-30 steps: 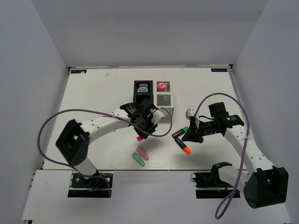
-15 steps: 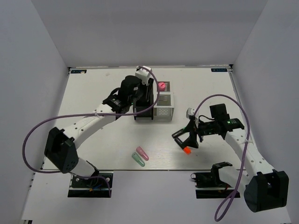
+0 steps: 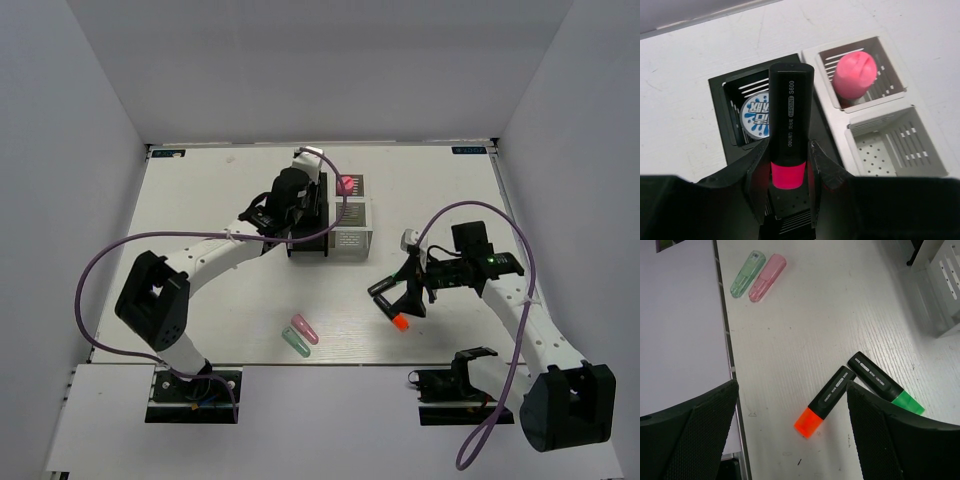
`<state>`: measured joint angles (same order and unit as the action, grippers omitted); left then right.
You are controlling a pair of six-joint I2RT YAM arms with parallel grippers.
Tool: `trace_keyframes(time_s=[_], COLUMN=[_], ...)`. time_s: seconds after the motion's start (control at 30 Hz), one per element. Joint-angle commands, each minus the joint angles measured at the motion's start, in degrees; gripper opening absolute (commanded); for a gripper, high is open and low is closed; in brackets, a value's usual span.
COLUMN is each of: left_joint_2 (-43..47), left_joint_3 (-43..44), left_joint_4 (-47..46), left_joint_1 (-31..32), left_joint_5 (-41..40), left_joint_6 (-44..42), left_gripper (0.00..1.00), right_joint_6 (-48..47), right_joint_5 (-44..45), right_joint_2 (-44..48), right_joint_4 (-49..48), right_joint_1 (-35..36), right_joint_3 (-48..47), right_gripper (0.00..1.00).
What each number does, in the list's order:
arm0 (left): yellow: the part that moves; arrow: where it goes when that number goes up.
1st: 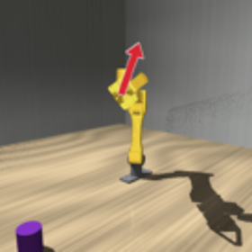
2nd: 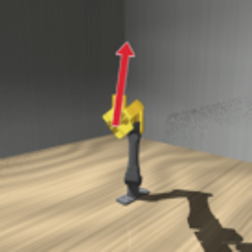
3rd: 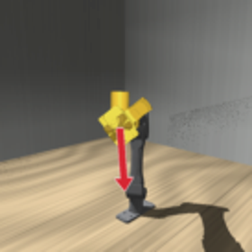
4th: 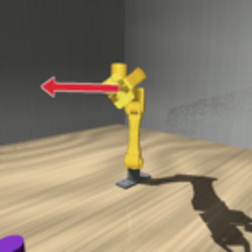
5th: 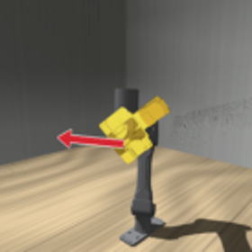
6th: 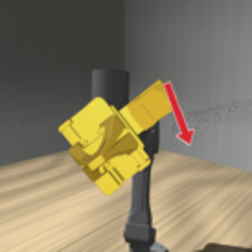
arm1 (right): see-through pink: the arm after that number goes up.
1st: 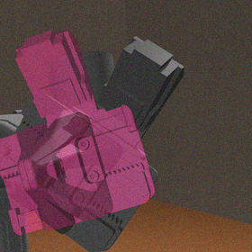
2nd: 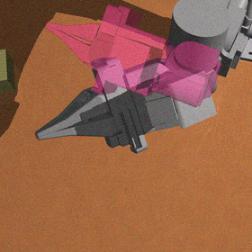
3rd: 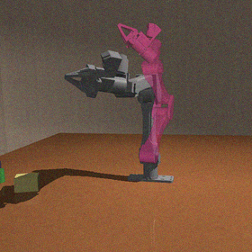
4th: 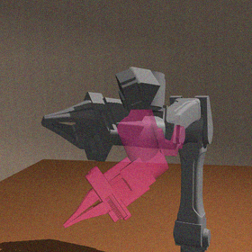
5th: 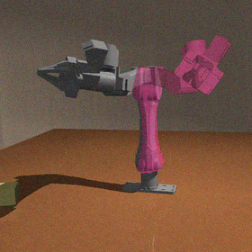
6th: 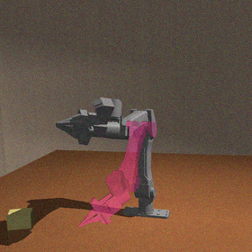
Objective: Sort the stationery into containers
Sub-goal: Place the stationery in the storage box, then pick up the pen from the center of the board.
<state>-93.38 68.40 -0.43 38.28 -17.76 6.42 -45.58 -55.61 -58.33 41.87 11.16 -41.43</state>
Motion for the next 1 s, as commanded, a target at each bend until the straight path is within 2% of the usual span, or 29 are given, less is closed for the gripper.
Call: trace_keyframes(time_s=[0.0,0.1,0.17,0.27,0.37,0.4,0.47,0.6,0.63,0.7,0.73,0.77,0.8,0.83,0.87,0.9,0.93,0.97], left_joint_2=[0.3,0.1,0.4,1.2,1.2,1.2,1.6,2.5,2.9,4.3,4.7,5.4,8.0,9.0,10.8,11.9,14.0,16.3], left_joint_3=[-0.9,-2.1,-3.3,-4.8,-5.0,-5.2,-5.6,-5.2,-4.9,-4.5,-3.9,-3.8,-3.5,-2.9,-1.9,-1.3,-1.2,-1.4], left_joint_4=[-1.9,-1.3,-1.9,-2.0,-1.4,-1.3,-1.4,-1.4,-0.8,-0.4,0.2,0.2,0.1,3.5,7.6,12.9,15.6,24.1], left_joint_1=[-0.8,-0.8,-0.8,-0.8,-0.8,-0.8,-0.8,-0.1,-0.1,0.6,1.1,1.7,2.0,3.5,4.1,4.6,6.0,6.2], left_joint_5=[-2.3,-2.3,-2.4,-2.6,-2.6,-2.8,-2.6,-2.9,-2.7,-2.7,-2.8,-2.6,-2.5,-2.4,-1.3,-0.6,-0.3,1.9], left_joint_6=[-0.8,-0.4,0.2,0.6,1.0,1.5,1.7,2.0,1.8,1.5,1.4,1.0,0.9,0.8,1.4,1.8,3.5,5.6], left_gripper=[0.07,0.15,0.26,0.30,0.44,0.52,0.55,0.85,0.90,0.90,0.79,0.63,0.39,0.16,0.00,0.00,0.00,0.04], right_joint_6=[0.5,1.2,0.0,0.3,0.4,0.9,1.4,0.5,-1.2,-1.9,-3.4,-4.2,-6.8,-12.8,-16.3,-26.1,-31.6,-47.5], right_joint_5=[0.0,0.4,-0.1,-0.4,-0.6,-0.8,-0.5,-0.9,-1.1,-0.6,0.4,1.6,3.5,5.4,6.5,7.3,9.9,11.4], right_joint_2=[0.4,0.1,-0.3,-0.5,-0.6,-0.6,-0.8,-3.5,-4.1,-6.5,-7.2,-8.8,-9.3,-10.1,-10.2,-10.1,-9.3,-9.6], right_joint_4=[-0.5,0.1,1.1,1.6,1.4,1.5,1.5,5.1,7.9,9.5,10.8,11.3,11.8,12.5,13.1,13.1,12.9,11.2], right_joint_1=[-1.0,-1.6,-1.5,-2.3,-2.6,-3.0,-3.2,-3.9,-3.7,-4.2,-4.2,-4.2,-4.2,-4.2,-4.1,-4.4,-4.2,-4.3], right_joint_3=[-0.9,-1.7,-1.9,-2.6,-2.7,-2.8,-3.1,-4.9,-6.0,-7.3,-8.0,-8.5,-8.8,-8.8,-8.1,-4.7,-3.1,-1.6], right_gripper=[0.90,0.90,0.90,0.90,0.90,0.90,0.90,0.90,0.90,0.86,0.73,0.22,0.00,0.00,0.00,0.00,0.00,0.21])
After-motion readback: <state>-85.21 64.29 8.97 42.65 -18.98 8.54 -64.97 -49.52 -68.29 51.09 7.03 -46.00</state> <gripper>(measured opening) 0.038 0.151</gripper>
